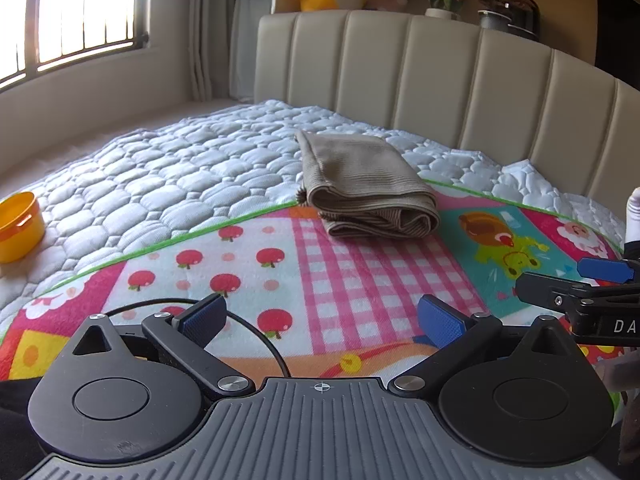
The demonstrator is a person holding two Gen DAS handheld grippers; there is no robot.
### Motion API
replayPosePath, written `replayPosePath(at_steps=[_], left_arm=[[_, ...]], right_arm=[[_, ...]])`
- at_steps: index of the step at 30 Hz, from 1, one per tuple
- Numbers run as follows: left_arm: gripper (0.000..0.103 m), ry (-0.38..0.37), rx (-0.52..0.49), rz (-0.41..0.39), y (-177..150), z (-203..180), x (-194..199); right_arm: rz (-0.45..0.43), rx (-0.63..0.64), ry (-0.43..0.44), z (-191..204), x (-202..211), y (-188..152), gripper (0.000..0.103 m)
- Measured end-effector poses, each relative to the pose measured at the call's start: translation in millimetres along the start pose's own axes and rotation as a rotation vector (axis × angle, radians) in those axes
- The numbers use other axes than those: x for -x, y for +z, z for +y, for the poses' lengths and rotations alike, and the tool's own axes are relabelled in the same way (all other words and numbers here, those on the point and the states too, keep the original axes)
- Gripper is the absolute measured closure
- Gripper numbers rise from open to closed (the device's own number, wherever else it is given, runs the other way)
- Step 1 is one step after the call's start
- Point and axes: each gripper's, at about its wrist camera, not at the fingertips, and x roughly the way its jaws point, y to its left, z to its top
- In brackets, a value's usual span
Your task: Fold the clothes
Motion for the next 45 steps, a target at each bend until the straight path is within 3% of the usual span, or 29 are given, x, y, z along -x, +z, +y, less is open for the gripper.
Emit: replayPosePath(at_steps=[45], left_arm=[[0.000, -0.001, -0.006, -0.027, 1.1, -1.8, 4.0]], right_arm=[[-0.018, 0.001, 0.015, 0.3, 3.6, 0.8, 0.000]])
